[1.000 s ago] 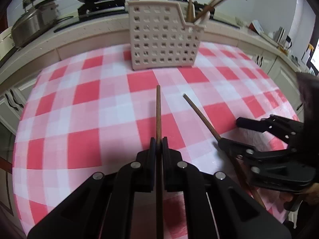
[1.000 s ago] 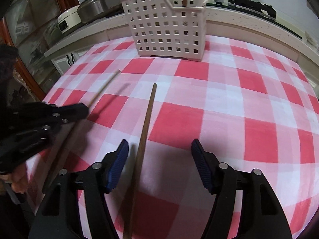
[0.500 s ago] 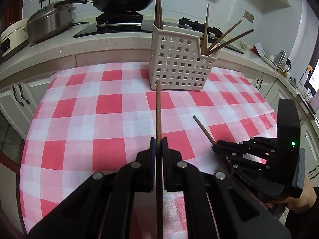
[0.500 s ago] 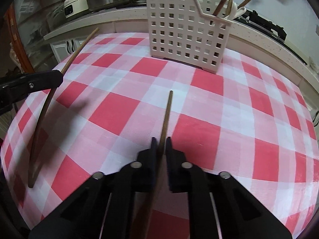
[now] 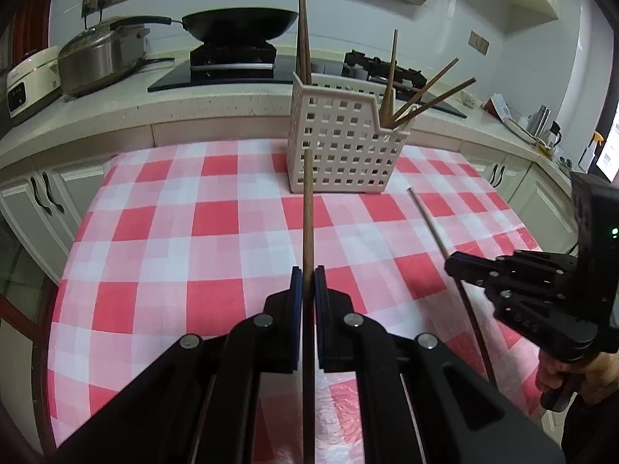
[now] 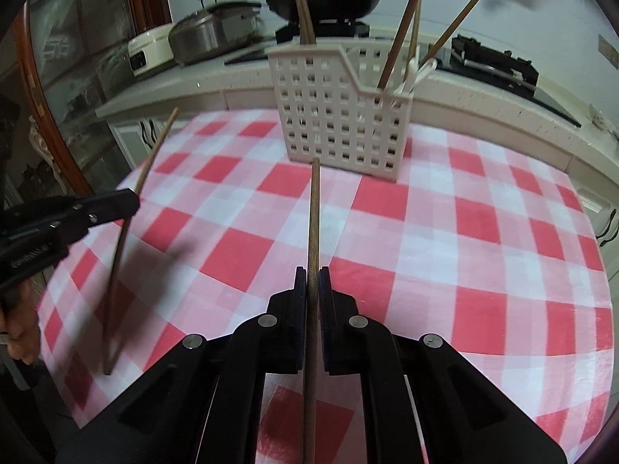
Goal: Organize utensils
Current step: 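Lift both held chopsticks upright toward the basket with both grippers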
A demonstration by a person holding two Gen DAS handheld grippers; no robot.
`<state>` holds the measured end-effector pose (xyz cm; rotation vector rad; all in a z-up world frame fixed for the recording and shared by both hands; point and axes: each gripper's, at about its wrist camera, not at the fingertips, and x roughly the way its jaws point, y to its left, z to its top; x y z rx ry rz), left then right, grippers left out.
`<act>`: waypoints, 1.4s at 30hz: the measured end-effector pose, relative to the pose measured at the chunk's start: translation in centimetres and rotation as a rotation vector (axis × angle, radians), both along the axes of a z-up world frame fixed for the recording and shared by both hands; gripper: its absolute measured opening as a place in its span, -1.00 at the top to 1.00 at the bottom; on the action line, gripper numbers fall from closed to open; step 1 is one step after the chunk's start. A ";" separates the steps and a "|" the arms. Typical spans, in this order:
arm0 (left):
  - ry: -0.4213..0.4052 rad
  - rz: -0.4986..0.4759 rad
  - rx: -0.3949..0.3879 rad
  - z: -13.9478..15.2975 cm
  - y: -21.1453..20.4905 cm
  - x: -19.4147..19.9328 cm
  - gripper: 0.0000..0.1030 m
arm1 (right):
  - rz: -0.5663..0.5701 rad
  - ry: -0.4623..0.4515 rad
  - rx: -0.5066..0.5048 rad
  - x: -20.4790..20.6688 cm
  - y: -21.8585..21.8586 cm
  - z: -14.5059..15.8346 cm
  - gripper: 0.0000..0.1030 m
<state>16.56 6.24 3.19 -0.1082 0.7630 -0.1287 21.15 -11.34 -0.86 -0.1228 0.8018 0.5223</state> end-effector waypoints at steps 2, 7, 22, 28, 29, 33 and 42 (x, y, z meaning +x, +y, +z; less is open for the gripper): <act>-0.008 0.001 0.002 0.4 0.0 -0.2 0.88 | -0.003 -0.013 0.010 -0.4 -0.5 0.8 0.86; -0.032 0.002 0.003 1.5 -0.4 -1.1 0.88 | -0.014 -0.050 0.041 -1.4 -2.1 2.8 0.86; -0.095 -0.022 0.002 4.3 -1.8 -4.0 0.88 | -0.038 -0.115 0.089 -4.7 -5.0 6.0 0.86; -0.106 -0.028 0.001 5.0 -2.3 -4.8 0.88 | -0.054 -0.127 0.108 -5.6 -5.9 6.6 0.87; -0.107 -0.030 -0.001 5.0 -2.4 -4.8 0.88 | -0.056 -0.127 0.106 -5.7 -6.0 6.5 0.87; -0.105 -0.037 -0.007 5.2 -2.6 -4.9 0.88 | -0.063 -0.119 0.107 -5.8 -6.1 6.5 0.87; -0.111 -0.045 -0.002 5.5 -3.2 -4.6 0.88 | -0.071 -0.133 0.112 -6.0 -6.2 7.0 0.87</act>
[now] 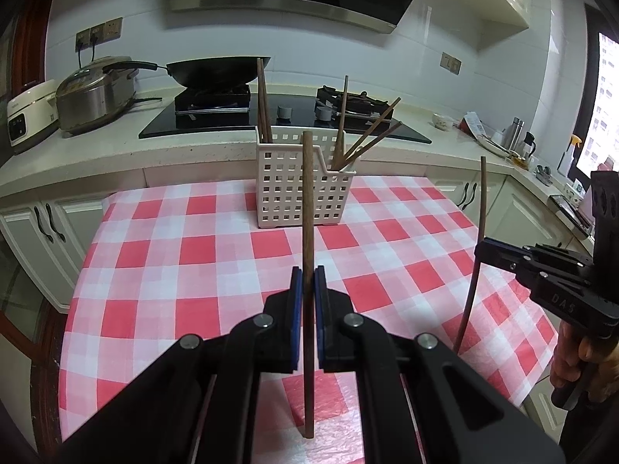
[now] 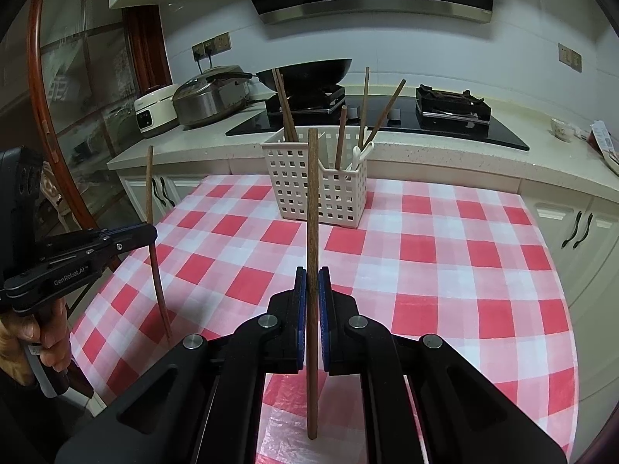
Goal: Organize utensils
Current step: 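Lift both held chopsticks upright toward the basket with both grippers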
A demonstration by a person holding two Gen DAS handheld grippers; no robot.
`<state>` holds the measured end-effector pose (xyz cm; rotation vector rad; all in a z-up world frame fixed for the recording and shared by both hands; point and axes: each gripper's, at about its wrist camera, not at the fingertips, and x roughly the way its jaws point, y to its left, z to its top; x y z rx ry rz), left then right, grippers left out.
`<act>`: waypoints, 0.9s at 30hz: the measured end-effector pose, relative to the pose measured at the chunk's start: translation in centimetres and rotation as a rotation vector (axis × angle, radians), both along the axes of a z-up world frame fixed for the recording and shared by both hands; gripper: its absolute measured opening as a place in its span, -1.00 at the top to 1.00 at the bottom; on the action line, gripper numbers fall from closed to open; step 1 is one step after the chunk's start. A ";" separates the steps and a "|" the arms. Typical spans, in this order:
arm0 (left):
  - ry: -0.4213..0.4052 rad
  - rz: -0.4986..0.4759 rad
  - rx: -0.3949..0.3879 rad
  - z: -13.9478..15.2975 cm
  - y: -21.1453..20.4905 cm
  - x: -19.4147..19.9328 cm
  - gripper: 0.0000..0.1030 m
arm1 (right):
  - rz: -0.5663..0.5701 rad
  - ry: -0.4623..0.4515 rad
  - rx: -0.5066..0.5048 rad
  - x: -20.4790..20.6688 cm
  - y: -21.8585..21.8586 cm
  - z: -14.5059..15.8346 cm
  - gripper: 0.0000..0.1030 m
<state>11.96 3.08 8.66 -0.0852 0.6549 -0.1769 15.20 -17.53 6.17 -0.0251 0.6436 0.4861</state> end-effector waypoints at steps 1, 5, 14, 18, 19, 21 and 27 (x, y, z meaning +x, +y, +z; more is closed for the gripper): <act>-0.002 -0.002 0.001 0.1 -0.1 0.1 0.88 | -0.001 -0.003 -0.001 0.0 0.0 0.2 0.87; -0.016 -0.008 0.004 0.9 -0.2 0.6 0.88 | 0.006 -0.022 0.002 0.4 0.3 1.4 0.87; -0.086 -0.048 0.020 5.8 -0.3 2.8 0.88 | 0.045 -0.091 0.024 3.4 1.9 6.7 0.87; -0.113 -0.054 0.011 8.4 0.0 4.7 0.88 | 0.058 -0.127 0.032 5.7 3.1 9.8 0.87; -0.122 -0.053 0.008 9.2 0.1 5.4 0.88 | 0.062 -0.131 0.038 6.2 3.4 10.5 0.87; -0.143 -0.051 0.003 11.0 0.3 6.7 0.88 | 0.067 -0.150 0.047 7.4 4.0 12.2 0.87; -0.188 -0.046 0.026 15.2 0.2 10.7 0.88 | 0.059 -0.194 0.065 11.3 5.5 16.2 0.87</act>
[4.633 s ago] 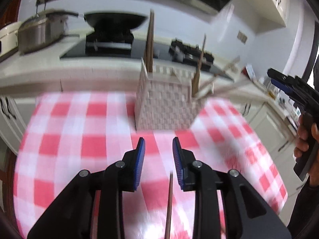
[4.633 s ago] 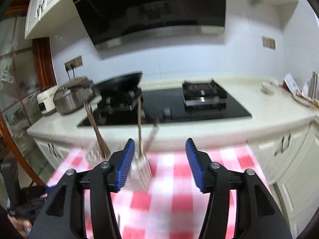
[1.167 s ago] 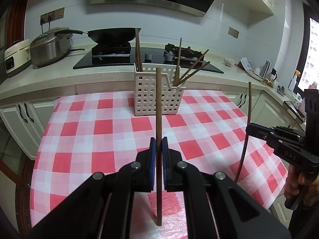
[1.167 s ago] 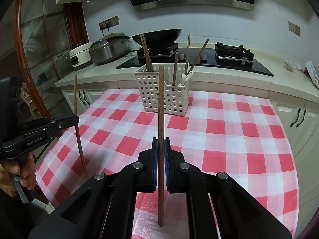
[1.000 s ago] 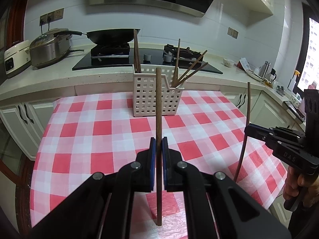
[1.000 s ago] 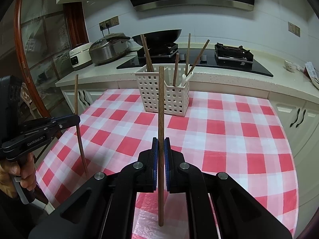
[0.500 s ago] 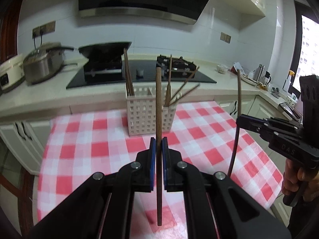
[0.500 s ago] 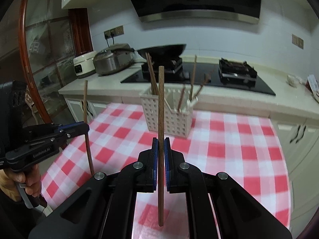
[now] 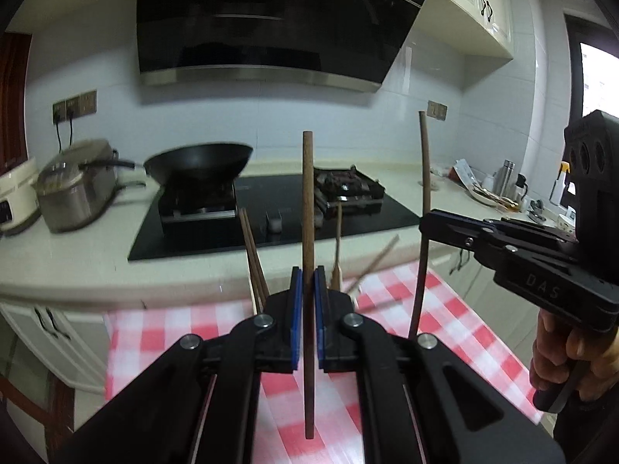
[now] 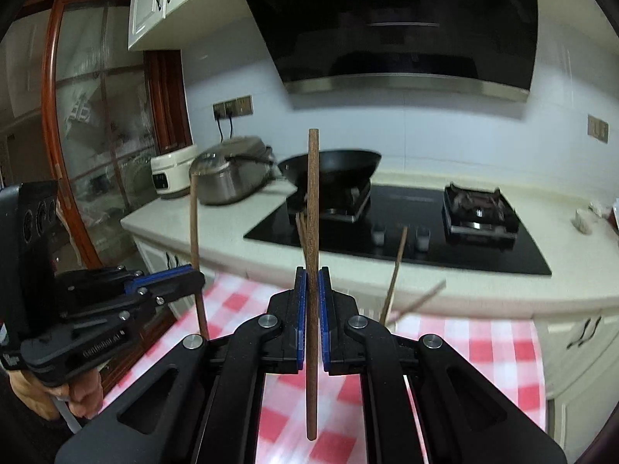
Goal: Organize utensils
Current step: 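Lift both held chopsticks upright toward the basket with both grippers, then lower both chopsticks into the white basket and open both grippers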
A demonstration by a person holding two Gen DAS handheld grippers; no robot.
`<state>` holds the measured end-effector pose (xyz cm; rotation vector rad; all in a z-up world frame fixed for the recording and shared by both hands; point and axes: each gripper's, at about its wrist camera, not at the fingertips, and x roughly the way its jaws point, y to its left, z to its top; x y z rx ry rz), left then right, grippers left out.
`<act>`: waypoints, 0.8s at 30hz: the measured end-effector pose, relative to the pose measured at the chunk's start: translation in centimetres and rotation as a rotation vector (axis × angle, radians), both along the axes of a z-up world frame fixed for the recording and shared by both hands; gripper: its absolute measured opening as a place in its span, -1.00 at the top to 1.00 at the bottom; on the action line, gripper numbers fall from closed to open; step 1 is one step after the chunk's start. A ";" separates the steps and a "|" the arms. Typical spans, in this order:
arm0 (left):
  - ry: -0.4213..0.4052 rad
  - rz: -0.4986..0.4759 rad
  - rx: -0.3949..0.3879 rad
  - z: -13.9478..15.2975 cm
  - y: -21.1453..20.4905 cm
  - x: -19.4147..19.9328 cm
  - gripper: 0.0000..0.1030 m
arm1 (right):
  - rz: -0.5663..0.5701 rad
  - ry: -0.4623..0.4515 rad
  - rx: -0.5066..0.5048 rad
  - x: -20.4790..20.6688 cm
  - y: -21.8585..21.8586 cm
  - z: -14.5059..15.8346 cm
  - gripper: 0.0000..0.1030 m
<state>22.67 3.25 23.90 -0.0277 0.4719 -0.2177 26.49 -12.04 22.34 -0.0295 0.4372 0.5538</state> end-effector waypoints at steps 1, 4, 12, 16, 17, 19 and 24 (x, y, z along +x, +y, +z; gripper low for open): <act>-0.007 0.002 0.001 0.5 0.0 0.6 0.88 | -0.004 -0.005 0.003 0.6 0.2 0.5 0.87; -0.030 0.013 0.002 2.1 0.0 3.0 0.88 | -0.019 -0.018 0.010 2.8 0.7 1.6 0.87; -0.072 0.034 -0.016 3.4 -0.1 9.6 0.88 | -0.065 0.001 0.033 9.8 1.6 1.8 0.87; -0.074 0.042 -0.017 2.2 -0.2 12.7 0.88 | -0.077 0.023 0.028 12.0 2.1 0.3 0.87; -0.075 0.047 -0.019 1.7 -0.2 13.3 0.88 | -0.083 0.031 0.030 12.7 2.1 -0.2 0.87; -0.076 0.050 -0.016 0.7 -0.3 14.5 0.88 | -0.092 0.042 0.033 13.5 2.1 -1.0 0.87; -0.061 0.051 -0.004 -2.1 -0.5 16.8 0.88 | -0.100 0.064 0.022 15.3 2.4 -2.7 0.87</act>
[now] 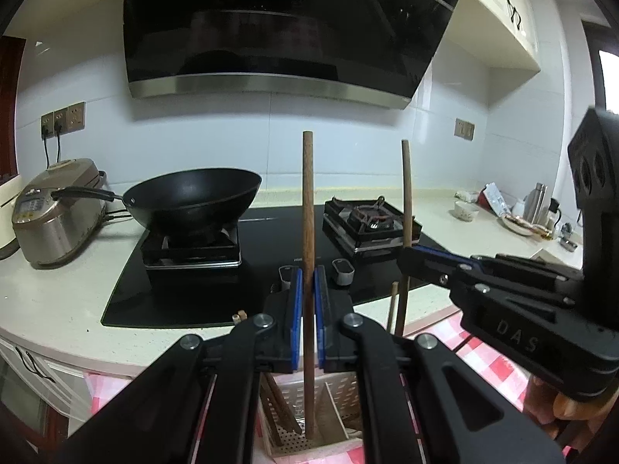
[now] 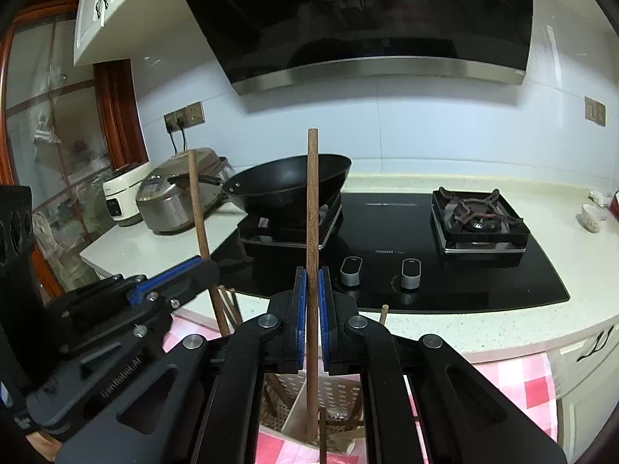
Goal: Organize utensils
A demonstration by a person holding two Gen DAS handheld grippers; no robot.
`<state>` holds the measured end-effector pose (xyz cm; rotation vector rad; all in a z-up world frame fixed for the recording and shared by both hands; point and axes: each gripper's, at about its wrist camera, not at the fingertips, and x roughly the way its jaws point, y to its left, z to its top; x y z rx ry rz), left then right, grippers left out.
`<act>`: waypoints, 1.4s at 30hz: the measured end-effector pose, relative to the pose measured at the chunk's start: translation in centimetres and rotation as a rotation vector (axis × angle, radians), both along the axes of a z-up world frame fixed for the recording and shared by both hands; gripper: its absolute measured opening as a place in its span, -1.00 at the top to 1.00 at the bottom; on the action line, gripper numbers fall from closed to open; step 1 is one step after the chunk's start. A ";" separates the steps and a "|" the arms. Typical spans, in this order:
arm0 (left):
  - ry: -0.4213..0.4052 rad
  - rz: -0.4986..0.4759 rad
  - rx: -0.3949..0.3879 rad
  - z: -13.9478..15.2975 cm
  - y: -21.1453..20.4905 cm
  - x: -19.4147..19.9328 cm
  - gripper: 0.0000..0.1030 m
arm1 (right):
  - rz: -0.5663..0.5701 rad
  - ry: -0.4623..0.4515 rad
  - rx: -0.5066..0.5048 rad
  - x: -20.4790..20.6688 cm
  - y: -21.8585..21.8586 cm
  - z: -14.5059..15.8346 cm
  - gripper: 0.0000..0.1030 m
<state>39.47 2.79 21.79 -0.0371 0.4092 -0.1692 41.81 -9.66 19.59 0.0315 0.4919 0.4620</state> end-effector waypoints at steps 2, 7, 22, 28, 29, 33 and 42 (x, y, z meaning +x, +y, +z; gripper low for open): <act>0.008 0.005 -0.003 -1.0 0.0 0.4 0.88 | -0.003 0.007 -0.001 0.4 0.0 -0.6 0.87; 0.032 0.003 0.017 -3.1 -0.1 1.4 0.88 | 0.004 0.030 -0.015 1.1 0.5 -2.2 0.86; 0.049 -0.005 0.014 -4.2 0.3 -1.1 0.39 | -0.006 0.039 -0.001 -0.3 -1.4 -1.2 0.78; 0.020 -0.009 -0.002 -3.2 0.8 -4.9 0.26 | -0.044 -0.014 0.012 -3.5 -3.9 0.4 0.67; 0.015 -0.012 -0.011 -3.1 1.0 -5.7 0.18 | -0.053 -0.024 0.011 -4.3 -4.3 0.5 0.62; -0.004 -0.016 -0.026 -3.7 1.2 -9.4 -0.04 | -0.085 -0.079 0.020 -8.1 -6.0 0.1 0.11; -0.001 -0.013 -0.048 -11.4 1.0 -17.6 -0.47 | -0.167 -0.056 -0.008 -16.2 -9.1 -10.7 -0.36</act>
